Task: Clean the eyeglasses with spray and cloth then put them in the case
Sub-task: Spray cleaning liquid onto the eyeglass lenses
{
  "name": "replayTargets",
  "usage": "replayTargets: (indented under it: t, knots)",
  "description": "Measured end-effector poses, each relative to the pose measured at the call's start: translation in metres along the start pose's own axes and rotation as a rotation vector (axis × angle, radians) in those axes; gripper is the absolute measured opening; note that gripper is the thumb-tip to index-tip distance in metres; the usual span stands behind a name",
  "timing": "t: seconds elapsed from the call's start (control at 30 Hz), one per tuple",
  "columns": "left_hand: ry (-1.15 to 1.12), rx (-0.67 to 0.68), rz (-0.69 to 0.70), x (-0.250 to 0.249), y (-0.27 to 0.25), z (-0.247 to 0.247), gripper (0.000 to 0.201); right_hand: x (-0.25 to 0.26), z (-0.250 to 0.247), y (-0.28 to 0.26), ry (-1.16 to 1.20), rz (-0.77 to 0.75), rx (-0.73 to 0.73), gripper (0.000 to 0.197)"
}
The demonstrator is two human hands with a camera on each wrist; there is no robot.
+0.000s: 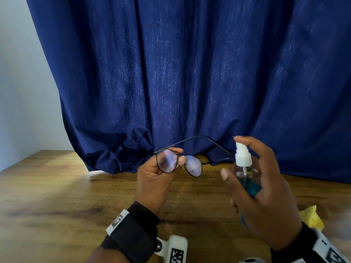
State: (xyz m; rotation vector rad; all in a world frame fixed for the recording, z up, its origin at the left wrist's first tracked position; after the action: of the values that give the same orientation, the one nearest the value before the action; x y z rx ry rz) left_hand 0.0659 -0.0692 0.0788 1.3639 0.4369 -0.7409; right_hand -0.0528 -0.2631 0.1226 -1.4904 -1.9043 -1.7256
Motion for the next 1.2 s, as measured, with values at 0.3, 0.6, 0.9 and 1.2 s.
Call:
replayTargets:
  t: [0.3, 0.6, 0.9, 1.2]
  knots:
    - [0.036, 0.016, 0.002, -0.004, -0.003, 0.005, 0.016, -0.004, 0.012, -0.001, -0.01, 0.06, 0.074, 0.049]
    - [-0.053, 0.001, -0.039, -0.003, -0.003, 0.005, 0.01, -0.004, -0.005, 0.0, 0.09, 0.005, -0.079, 0.056]
    - [-0.095, 0.036, -0.463, 0.049, -0.022, 0.007, 0.028, -0.008, -0.018, 0.003, 0.101, -0.044, -0.162, 0.056]
    - [-0.117, 0.127, -0.889, 0.088, -0.065, 0.021, 0.019, -0.011, -0.017, 0.003, 0.064, -0.024, -0.169, 0.055]
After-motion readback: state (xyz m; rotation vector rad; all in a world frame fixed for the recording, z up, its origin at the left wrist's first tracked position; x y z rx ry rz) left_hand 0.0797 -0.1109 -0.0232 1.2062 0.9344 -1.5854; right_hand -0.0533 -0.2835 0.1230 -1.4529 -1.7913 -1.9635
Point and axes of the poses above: each hand's wrist, its own y-axis towards the middle knuckle, its own z-axis out of the palm, x = y × z, the point moved 10 cm from there along y, towards the middle knuckle, and after that the axes turned 9 degrees about z, right-handed, at the moved point
